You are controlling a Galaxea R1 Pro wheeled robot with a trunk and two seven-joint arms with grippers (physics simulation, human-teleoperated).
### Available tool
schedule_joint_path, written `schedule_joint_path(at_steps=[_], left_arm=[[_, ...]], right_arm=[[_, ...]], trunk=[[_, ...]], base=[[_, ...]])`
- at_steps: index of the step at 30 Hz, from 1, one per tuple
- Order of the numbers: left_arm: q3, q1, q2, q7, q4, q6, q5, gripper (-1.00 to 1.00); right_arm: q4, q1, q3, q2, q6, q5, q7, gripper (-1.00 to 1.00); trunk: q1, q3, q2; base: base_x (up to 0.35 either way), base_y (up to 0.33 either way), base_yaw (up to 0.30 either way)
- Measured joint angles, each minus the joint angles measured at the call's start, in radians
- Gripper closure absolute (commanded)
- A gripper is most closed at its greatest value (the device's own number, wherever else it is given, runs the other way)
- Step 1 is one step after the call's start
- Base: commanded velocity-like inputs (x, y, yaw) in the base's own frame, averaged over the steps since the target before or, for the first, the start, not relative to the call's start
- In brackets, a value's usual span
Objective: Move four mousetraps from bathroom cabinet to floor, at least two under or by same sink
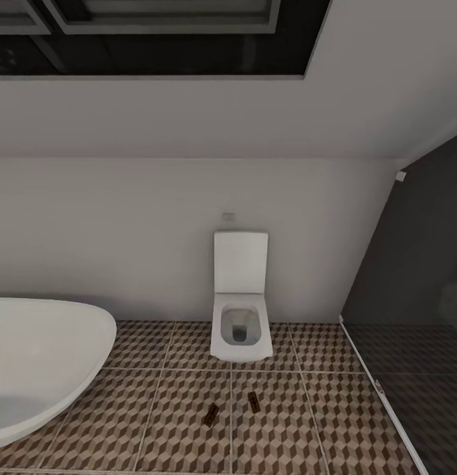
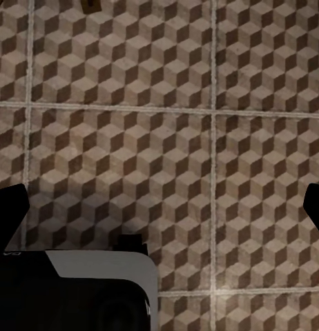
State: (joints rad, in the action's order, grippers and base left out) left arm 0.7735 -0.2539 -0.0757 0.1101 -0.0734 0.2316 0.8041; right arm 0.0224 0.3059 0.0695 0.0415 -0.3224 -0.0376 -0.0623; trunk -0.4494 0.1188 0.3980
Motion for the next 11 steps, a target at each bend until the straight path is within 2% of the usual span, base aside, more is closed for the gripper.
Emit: schedule_joint_path(at_steps=[11], left_arm=[[0.0, 0.0, 0.0, 0.0, 0.0, 0.0, 0.0, -1.0]], right_arm=[[0.0, 0.0, 0.0, 0.0, 0.0, 0.0, 0.0, -1.0]], trunk=[[0.0, 0.0, 0.0]], base=[[0.0, 0.0, 0.0]])
